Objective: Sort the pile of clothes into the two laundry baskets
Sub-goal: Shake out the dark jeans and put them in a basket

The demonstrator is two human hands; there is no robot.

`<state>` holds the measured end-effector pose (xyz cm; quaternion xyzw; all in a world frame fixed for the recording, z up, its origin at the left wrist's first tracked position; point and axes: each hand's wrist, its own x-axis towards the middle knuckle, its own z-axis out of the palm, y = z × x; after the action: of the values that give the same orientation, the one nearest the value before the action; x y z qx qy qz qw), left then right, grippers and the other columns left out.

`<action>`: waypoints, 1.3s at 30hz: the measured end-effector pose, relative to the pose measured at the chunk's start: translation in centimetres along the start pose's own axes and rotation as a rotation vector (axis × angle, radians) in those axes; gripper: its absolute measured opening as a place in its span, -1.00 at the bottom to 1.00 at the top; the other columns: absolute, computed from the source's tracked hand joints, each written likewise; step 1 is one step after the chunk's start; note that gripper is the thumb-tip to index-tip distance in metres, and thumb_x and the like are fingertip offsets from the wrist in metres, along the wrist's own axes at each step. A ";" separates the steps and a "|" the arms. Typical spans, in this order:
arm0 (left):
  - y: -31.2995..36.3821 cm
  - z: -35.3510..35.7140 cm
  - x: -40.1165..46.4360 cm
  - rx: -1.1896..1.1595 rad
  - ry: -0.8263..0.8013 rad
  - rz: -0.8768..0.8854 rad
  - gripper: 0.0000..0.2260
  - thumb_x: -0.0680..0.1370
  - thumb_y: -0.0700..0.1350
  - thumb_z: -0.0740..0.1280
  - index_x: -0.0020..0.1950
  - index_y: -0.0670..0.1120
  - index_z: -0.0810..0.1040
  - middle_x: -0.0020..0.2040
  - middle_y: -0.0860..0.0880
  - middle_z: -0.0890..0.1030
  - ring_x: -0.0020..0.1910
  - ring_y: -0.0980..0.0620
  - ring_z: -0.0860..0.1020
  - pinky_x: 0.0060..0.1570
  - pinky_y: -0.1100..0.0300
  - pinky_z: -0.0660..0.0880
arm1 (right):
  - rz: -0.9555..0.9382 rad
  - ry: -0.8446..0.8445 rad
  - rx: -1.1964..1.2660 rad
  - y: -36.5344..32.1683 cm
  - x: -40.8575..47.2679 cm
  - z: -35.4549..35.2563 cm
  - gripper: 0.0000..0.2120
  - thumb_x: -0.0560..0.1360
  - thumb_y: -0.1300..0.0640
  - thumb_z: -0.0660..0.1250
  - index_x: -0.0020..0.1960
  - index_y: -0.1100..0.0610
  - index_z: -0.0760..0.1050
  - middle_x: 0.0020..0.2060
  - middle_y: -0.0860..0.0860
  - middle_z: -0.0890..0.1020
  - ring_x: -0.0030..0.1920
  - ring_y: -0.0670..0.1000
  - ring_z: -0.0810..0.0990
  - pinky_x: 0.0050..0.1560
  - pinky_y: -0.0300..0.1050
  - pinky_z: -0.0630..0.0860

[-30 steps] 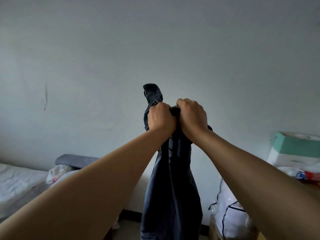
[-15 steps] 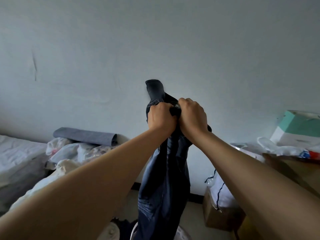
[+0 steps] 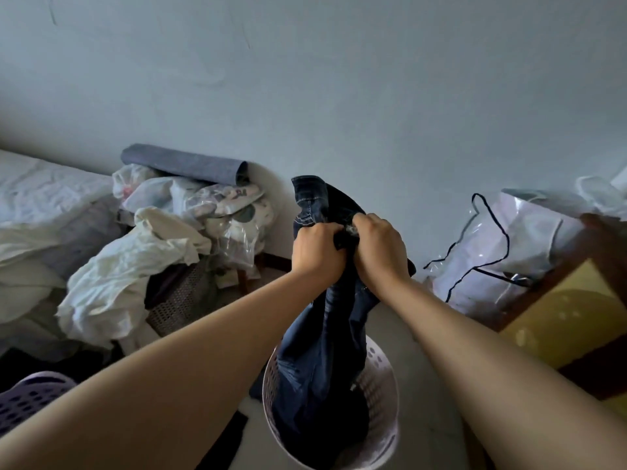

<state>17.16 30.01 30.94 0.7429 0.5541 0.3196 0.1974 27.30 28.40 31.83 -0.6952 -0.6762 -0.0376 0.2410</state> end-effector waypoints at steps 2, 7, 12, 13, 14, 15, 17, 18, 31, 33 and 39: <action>-1.4 2.4 -0.6 -0.013 -0.037 -0.033 -0.75 0.45 -0.18 0.29 0.05 0.01 0.66 -0.08 -0.09 0.69 -0.01 -0.14 0.61 -0.11 0.13 0.47 | 0.012 -0.037 0.002 1.2 -0.9 2.0 -0.83 0.52 0.34 0.09 0.00 0.29 0.44 0.01 0.21 0.56 0.02 0.21 0.50 -0.21 -0.10 0.22; -3.7 8.0 -1.7 -0.041 -0.073 -0.069 -0.76 0.44 -0.24 0.30 0.02 -0.02 0.65 -0.09 -0.09 0.69 -0.03 -0.14 0.60 -0.20 0.16 0.40 | 0.061 -0.117 -0.018 4.6 -2.6 6.5 -0.79 0.57 0.28 0.09 0.09 0.26 0.46 0.06 0.18 0.56 0.09 0.20 0.50 -0.18 -0.07 0.26; -6.1 13.3 -2.9 -0.064 -0.122 -0.102 -0.74 0.42 -0.25 0.29 0.04 -0.04 0.64 -0.07 -0.08 0.69 -0.02 -0.13 0.60 -0.14 0.10 0.49 | 0.089 -0.154 -0.003 8.0 -4.6 10.9 -0.79 0.57 0.28 0.10 0.10 0.26 0.48 0.05 0.16 0.56 0.10 0.18 0.49 -0.20 -0.10 0.24; -6.9 14.5 -3.3 -0.065 -0.137 -0.121 -0.74 0.42 -0.24 0.29 0.04 -0.04 0.63 -0.06 -0.08 0.69 -0.01 -0.13 0.60 -0.13 0.10 0.49 | 0.088 -0.176 -0.003 8.5 -5.1 12.0 -0.79 0.57 0.27 0.10 0.10 0.26 0.48 0.05 0.16 0.56 0.10 0.17 0.49 -0.19 -0.11 0.24; -7.8 15.7 -3.7 -0.063 -0.160 -0.150 -0.75 0.43 -0.24 0.28 0.05 -0.04 0.62 -0.05 -0.08 0.68 -0.01 -0.12 0.60 -0.14 0.11 0.48 | 0.092 -0.206 -0.004 9.0 -5.7 13.2 -0.79 0.58 0.26 0.10 0.10 0.26 0.48 0.06 0.15 0.56 0.11 0.17 0.48 -0.18 -0.11 0.23; -8.7 16.9 -4.1 -0.051 -0.192 -0.182 -0.74 0.44 -0.23 0.28 0.07 -0.03 0.60 -0.04 -0.09 0.67 -0.01 -0.13 0.60 -0.15 0.13 0.46 | 0.102 -0.243 -0.005 9.6 -6.3 14.5 -0.79 0.59 0.25 0.10 0.10 0.26 0.47 0.06 0.15 0.56 0.11 0.16 0.48 -0.17 -0.13 0.23; -10.8 19.2 -5.0 -0.002 -0.304 -0.243 -0.68 0.46 -0.20 0.27 0.20 -0.01 0.52 0.06 -0.13 0.63 0.06 -0.17 0.58 -0.10 0.10 0.46 | 0.134 -0.346 0.014 10.5 -7.8 17.4 -0.80 0.59 0.26 0.09 0.12 0.25 0.45 0.11 0.14 0.53 0.15 0.14 0.47 -0.13 -0.16 0.26; -11.8 20.2 -5.5 0.030 -0.393 -0.285 -0.60 0.48 -0.18 0.27 0.32 0.01 0.43 0.17 -0.16 0.57 0.15 -0.20 0.54 0.00 0.06 0.49 | 0.139 -0.429 0.020 11.0 -8.6 18.9 -0.78 0.58 0.27 0.10 0.17 0.23 0.43 0.18 0.13 0.51 0.20 0.13 0.45 -0.06 -0.14 0.32; -18.0 21.6 -12.1 0.217 -0.744 -0.545 -0.46 0.48 -0.03 0.34 0.42 -0.08 0.27 0.35 -0.17 0.33 0.36 -0.18 0.34 0.31 -0.06 0.38 | 0.065 -0.874 -0.020 9.9 -13.8 24.2 -0.55 0.51 0.12 0.27 0.35 0.15 0.25 0.34 0.10 0.31 0.37 0.16 0.29 0.31 0.05 0.35; -17.6 20.4 -12.2 0.216 -0.721 -0.526 -0.51 0.48 -0.04 0.32 0.37 -0.10 0.31 0.33 -0.16 0.37 0.35 -0.18 0.35 0.28 -0.08 0.39 | 0.036 -0.869 -0.011 8.9 -13.6 23.4 -0.52 0.50 0.12 0.30 0.37 0.15 0.24 0.35 0.11 0.30 0.38 0.16 0.28 0.32 0.06 0.35; -16.2 16.2 -12.5 0.203 -0.596 -0.512 -0.45 0.42 -0.03 0.37 0.38 -0.05 0.30 0.32 -0.09 0.43 0.32 -0.13 0.41 0.24 -0.06 0.44 | -0.054 -0.851 -0.015 5.0 -13.0 21.0 -0.48 0.47 0.14 0.29 0.38 0.19 0.23 0.32 0.15 0.33 0.35 0.16 0.28 0.33 0.03 0.34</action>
<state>14.83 24.09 5.61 0.6567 0.6684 -0.0255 0.3483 25.24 24.65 6.95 -0.6324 -0.7332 0.2414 -0.0655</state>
